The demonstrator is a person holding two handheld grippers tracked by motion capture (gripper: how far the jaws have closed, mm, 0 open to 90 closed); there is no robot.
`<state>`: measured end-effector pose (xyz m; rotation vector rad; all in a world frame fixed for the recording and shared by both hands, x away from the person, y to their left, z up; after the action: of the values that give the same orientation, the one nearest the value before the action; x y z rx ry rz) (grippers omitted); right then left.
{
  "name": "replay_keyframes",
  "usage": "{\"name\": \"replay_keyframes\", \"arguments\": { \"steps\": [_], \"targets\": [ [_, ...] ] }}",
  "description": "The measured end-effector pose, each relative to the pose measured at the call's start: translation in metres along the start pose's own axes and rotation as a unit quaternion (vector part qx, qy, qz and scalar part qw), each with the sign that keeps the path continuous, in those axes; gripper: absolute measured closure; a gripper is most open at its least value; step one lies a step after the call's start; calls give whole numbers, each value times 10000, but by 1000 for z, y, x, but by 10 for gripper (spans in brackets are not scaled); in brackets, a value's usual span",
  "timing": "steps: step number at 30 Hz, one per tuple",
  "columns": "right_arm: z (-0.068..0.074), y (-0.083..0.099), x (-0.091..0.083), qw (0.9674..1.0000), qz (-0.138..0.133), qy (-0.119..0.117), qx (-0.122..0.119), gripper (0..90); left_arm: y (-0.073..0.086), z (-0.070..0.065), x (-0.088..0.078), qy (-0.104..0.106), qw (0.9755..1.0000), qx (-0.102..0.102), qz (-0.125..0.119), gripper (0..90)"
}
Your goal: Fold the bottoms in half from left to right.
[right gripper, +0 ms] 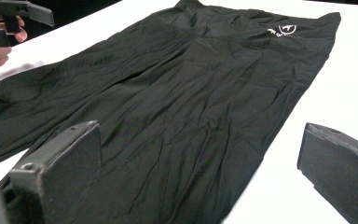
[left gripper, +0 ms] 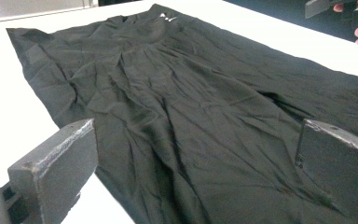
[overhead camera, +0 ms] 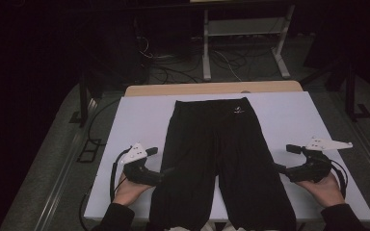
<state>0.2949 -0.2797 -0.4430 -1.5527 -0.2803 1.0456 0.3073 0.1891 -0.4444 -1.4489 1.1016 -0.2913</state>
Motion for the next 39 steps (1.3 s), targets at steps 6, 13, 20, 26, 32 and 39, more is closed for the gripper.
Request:
{"name": "replay_keyframes", "arguments": {
  "steps": [6, 13, 20, 26, 32, 39],
  "targets": [
    [1, 0, 0, 10000, 4, -3, -26, 0, 0, 1, -1, -3, 10000, -23, -19, 0],
    [1, 0, 0, 9999, 59, 69, -60, 0, -1, 1, -1, 2, 10000, -20, -23, 0],
    [5, -5, 0, 9998, 121, 102, -131, 0, 0, 1, 0, -1, 10000, -41, 17, 0],
    [8, -16, 0, 9995, 184, 201, -185, 0, 0, 0, -1, -7, 10000, -61, -1, 0],
    [7, -22, 4, 9993, 313, 156, -160, 0, 0, 1, -2, -36, 9999, -100, -30, 0],
    [7, -35, 12, 9988, 428, 96, -214, 0, 0, 1, -2, -63, 9999, -104, -36, 0]
  ]
}}
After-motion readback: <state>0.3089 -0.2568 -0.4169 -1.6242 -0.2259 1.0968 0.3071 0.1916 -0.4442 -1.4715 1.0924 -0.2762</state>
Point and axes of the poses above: each handheld gripper's, and its own axes: x roughly forward along the jaws, y roughly out of its underside, z roughly to its left, the point moved 3 cm from there along x, roughly forward along the jaws, and after that the axes turned 8 degrees about -x, right-handed, at the moved point
